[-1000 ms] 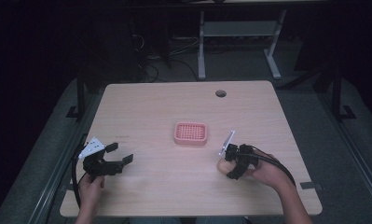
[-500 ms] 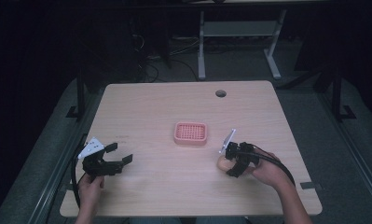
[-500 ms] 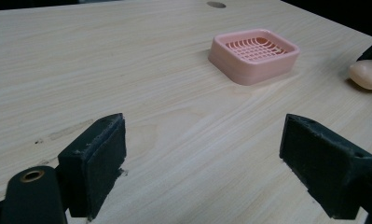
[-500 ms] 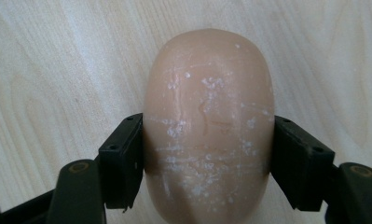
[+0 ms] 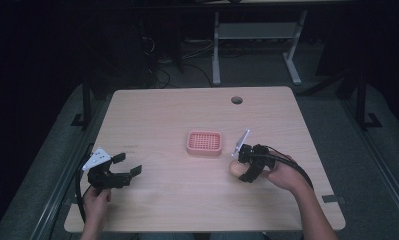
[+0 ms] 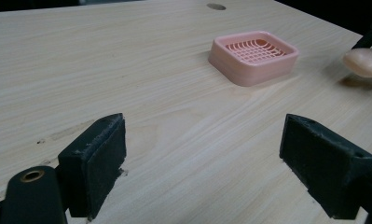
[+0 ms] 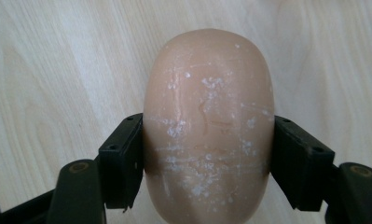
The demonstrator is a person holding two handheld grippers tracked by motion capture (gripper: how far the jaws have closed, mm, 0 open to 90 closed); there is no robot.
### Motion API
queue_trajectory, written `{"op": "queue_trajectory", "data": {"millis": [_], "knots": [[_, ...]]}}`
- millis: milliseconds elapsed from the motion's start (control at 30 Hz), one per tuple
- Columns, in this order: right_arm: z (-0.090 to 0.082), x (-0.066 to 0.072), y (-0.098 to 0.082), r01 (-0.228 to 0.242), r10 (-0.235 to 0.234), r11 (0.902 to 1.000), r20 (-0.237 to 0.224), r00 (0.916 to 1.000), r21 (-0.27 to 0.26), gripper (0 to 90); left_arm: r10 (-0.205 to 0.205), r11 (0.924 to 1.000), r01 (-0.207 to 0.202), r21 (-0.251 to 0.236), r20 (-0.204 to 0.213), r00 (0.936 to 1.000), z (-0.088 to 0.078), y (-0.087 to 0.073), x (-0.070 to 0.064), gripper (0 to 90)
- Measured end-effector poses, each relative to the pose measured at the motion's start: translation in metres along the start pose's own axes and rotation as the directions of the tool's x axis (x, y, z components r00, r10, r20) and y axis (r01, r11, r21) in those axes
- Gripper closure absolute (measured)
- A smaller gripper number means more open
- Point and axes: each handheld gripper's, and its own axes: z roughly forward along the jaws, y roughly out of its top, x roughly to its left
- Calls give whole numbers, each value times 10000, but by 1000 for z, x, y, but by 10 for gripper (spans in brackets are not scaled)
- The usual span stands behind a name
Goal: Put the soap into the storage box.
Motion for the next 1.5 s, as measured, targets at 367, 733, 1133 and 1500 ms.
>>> {"op": "queue_trajectory", "data": {"millis": [367,733,1133,1500], "knots": [[-6,-12,13,-27,12,9993,-397,9992,-386,319,21,10000,-21,2,8,10000,0,0,0,143],[-7,-22,26,44,-61,9991,-409,9991,-418,319,-17,10000,17,-32,9,10000,-1,0,1,143],[-12,-29,48,324,-342,9981,-345,9988,-523,319,-40,10000,40,-84,54,10000,-1,0,1,143],[-15,-36,64,474,-502,9968,-440,9978,-643,319,-92,9999,92,-103,52,9999,-1,0,1,143]]}}
